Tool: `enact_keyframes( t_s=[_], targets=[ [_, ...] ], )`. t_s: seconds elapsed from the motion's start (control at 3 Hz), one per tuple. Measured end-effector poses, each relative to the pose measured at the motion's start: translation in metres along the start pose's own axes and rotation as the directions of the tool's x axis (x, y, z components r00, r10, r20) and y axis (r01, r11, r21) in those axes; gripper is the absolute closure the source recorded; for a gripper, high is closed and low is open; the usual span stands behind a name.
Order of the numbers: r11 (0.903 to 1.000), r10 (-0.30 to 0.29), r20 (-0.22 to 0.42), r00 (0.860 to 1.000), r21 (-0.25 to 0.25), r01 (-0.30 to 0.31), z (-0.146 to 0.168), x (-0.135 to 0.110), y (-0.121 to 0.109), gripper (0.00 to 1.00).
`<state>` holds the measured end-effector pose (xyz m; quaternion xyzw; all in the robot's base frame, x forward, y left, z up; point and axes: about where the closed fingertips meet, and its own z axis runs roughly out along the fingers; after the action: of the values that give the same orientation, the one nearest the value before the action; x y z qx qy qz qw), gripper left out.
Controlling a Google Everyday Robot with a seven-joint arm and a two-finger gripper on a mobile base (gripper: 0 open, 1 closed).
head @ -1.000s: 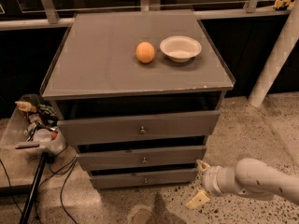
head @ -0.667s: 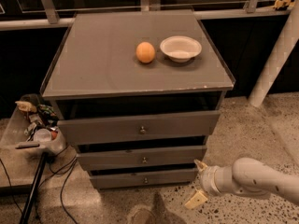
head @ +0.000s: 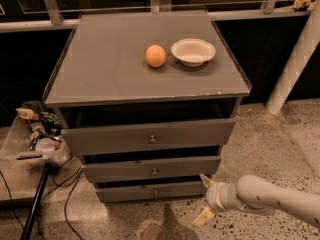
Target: Open bottom drawer
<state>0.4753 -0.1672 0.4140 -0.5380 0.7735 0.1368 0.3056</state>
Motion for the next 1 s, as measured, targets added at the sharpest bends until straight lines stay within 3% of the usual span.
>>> enact_keyframes(
  t_s=[0.67,1.0],
  targets=[
    [0.9978,-0.050,0.064,0.997,-0.041,0.053,0.054,0.037,-0.004,0.00],
    [0.9964,-0.037,0.116,0.993,-0.072,0.046,0.078,0.054,-0.008,0.00]
  ],
)
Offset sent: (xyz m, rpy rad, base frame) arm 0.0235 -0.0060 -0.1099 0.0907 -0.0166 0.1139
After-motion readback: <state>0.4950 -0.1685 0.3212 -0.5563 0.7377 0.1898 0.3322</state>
